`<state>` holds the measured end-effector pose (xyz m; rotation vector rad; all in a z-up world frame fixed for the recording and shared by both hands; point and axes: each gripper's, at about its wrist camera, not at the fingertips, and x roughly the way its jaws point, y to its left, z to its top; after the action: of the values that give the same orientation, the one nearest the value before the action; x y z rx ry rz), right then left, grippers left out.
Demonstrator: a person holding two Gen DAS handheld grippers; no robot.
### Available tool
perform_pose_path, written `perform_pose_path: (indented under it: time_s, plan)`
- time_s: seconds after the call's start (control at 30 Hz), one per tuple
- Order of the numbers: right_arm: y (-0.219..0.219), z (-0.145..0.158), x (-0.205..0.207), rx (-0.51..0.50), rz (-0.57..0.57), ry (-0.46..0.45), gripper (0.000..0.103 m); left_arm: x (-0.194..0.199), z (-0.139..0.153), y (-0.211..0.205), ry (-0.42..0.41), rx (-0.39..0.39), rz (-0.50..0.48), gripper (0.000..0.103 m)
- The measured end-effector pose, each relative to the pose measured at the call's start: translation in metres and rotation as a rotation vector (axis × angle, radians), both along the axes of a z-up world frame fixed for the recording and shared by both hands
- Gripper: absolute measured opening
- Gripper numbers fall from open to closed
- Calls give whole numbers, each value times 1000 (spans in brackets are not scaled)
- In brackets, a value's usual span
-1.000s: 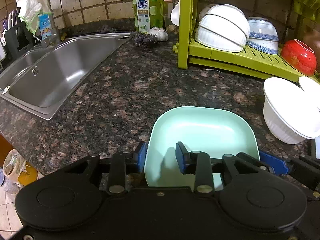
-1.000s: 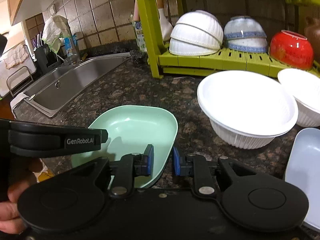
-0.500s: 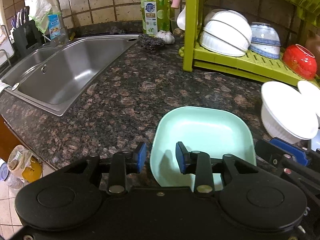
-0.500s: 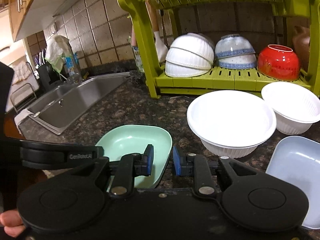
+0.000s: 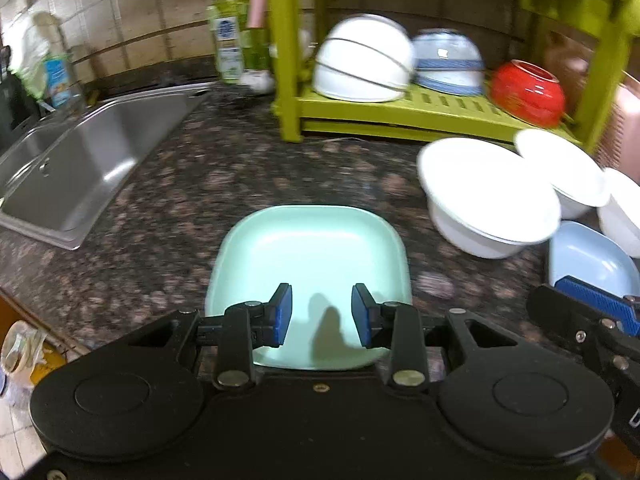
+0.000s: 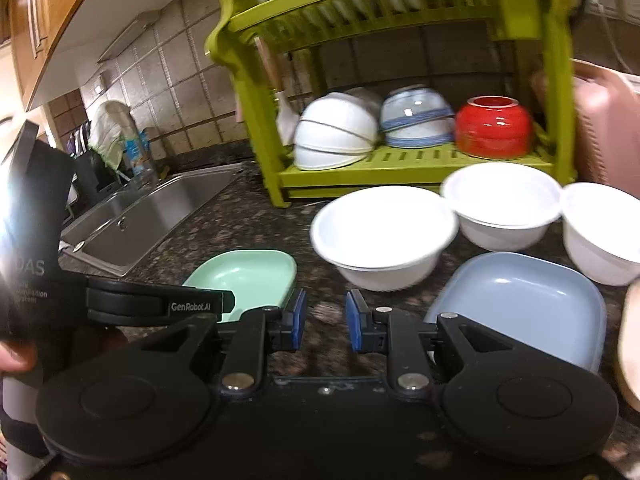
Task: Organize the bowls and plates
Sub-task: 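Carry the mint green plate toward the sink and set it down, then move the left gripper to the light blue plate and grasp its rim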
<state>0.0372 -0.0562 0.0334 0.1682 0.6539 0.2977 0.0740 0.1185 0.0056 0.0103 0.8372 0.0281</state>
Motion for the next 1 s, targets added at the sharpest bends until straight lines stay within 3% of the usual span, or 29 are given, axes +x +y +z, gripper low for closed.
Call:
perform_pose_path:
  time_s: [0.27, 0.53, 1.0]
  plan:
    - [-52, 2, -15, -22, -122, -26, 25, -8, 2, -41, -27, -2, -123, 43]
    - [-92, -6, -22, -72, -256, 5, 28, -10, 0, -82, -4, -31, -235, 43]
    - [-120, -15, -15, -91, -334, 24, 28, -4, -3, -124, -19, -64, -344, 43]
